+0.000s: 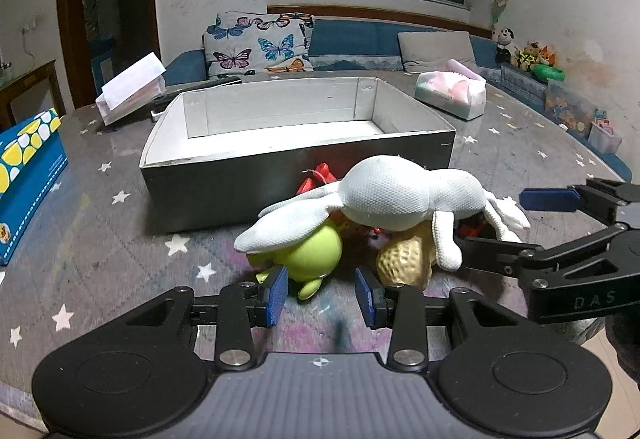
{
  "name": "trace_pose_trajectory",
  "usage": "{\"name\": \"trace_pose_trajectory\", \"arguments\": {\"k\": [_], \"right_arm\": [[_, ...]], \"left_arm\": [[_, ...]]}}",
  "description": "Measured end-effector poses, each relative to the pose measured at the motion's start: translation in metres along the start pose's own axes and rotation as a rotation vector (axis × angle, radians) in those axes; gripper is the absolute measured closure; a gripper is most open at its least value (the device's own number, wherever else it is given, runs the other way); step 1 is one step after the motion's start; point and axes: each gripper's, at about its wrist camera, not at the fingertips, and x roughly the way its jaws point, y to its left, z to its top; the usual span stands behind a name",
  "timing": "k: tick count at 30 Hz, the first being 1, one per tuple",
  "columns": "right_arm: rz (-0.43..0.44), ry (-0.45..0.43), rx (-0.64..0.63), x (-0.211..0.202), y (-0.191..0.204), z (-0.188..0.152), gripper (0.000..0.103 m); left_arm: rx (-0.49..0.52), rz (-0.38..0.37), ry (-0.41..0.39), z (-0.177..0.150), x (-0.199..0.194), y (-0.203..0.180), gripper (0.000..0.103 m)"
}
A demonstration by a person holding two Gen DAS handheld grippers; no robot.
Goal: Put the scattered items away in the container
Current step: 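Reach both grippers toward the white plush rabbit on the toy pile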
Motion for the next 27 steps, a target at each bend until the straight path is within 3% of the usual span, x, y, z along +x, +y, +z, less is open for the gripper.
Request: {"name": "trace_pose_trajectory", "arguments": {"k": [17, 27], "right_arm": [[0.058, 0.044, -0.145, 0.022, 0.007, 0.019, 0.014], [0.095, 0.061, -0.202, 0.025, 0.007, 0.025, 0.028]], "left_arm": [[0.113, -0.065, -0.031, 0.018, 0.007, -0.002, 0.064], [0.171, -0.119, -0.031, 0.021, 0.012, -0.004, 0.07]]}}
